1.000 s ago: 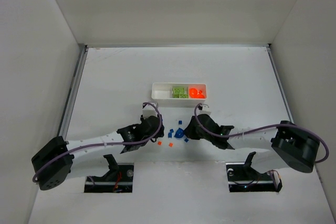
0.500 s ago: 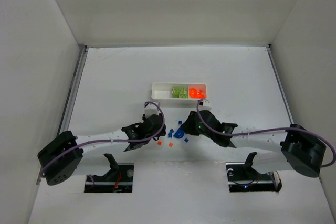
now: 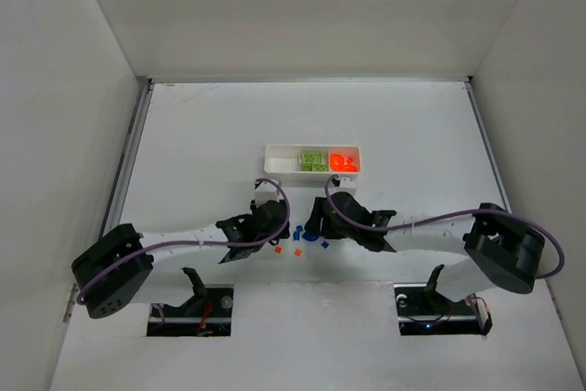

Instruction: Sort the legos into containers by color

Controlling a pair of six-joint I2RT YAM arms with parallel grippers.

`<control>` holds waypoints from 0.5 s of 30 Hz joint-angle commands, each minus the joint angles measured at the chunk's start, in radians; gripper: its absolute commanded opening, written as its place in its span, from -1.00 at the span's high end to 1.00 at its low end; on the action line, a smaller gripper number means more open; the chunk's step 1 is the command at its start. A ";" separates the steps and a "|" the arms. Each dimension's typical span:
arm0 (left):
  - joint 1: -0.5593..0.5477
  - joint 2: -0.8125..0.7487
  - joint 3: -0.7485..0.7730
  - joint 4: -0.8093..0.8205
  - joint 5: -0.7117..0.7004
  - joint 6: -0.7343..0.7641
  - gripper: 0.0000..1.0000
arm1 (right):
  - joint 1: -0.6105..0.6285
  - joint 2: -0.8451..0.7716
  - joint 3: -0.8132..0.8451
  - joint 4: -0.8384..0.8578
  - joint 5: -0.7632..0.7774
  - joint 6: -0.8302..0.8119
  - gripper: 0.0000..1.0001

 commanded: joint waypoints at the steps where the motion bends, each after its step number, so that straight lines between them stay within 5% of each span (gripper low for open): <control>1: 0.008 -0.005 0.018 0.024 -0.003 0.020 0.22 | 0.028 0.004 0.043 -0.035 0.008 -0.010 -0.30; 15: 0.050 -0.086 -0.014 0.010 -0.003 0.028 0.22 | 0.083 0.131 0.173 -0.155 0.097 -0.094 -0.25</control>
